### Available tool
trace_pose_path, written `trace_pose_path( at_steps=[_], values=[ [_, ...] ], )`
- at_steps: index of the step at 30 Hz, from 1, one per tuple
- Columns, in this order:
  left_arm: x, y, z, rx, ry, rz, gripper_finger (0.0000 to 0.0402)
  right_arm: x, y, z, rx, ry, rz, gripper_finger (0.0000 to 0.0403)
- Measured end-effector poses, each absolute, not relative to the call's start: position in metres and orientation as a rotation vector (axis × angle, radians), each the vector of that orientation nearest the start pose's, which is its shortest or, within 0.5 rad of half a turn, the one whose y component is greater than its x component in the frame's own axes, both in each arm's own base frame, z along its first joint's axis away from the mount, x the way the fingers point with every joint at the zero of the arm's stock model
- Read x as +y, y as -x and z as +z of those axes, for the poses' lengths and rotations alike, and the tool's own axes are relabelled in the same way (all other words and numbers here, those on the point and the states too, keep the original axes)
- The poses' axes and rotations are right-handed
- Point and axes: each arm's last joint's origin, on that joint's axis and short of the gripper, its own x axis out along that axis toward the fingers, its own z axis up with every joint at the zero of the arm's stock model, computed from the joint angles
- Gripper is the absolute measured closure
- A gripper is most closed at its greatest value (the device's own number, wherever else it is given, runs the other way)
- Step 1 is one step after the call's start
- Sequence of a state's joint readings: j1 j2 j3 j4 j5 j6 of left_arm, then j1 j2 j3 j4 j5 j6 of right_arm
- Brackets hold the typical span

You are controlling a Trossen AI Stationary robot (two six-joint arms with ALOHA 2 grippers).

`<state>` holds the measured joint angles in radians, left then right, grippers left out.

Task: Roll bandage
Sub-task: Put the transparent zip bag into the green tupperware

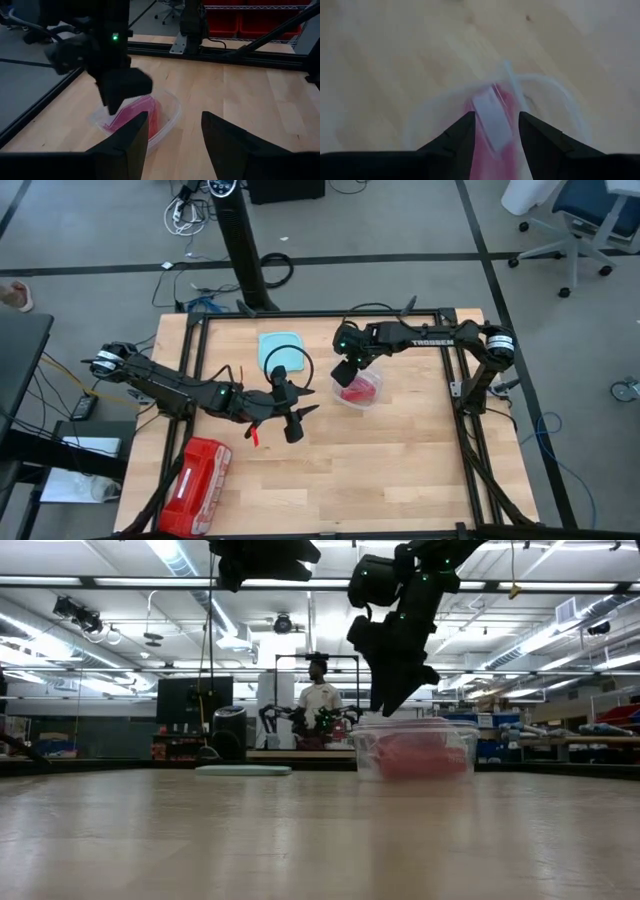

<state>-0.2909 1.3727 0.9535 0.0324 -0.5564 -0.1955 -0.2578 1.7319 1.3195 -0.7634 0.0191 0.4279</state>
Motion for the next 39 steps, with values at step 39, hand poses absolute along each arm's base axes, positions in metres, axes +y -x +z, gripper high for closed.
trace_pose_path(
  at_steps=[39],
  values=[
    [-0.074, -0.293, 0.282, 0.336, 0.061, 0.261, 0.0215, -0.096, -0.323, 0.186, 1.064, -0.814, -0.838, 0.0252]
  ],
)
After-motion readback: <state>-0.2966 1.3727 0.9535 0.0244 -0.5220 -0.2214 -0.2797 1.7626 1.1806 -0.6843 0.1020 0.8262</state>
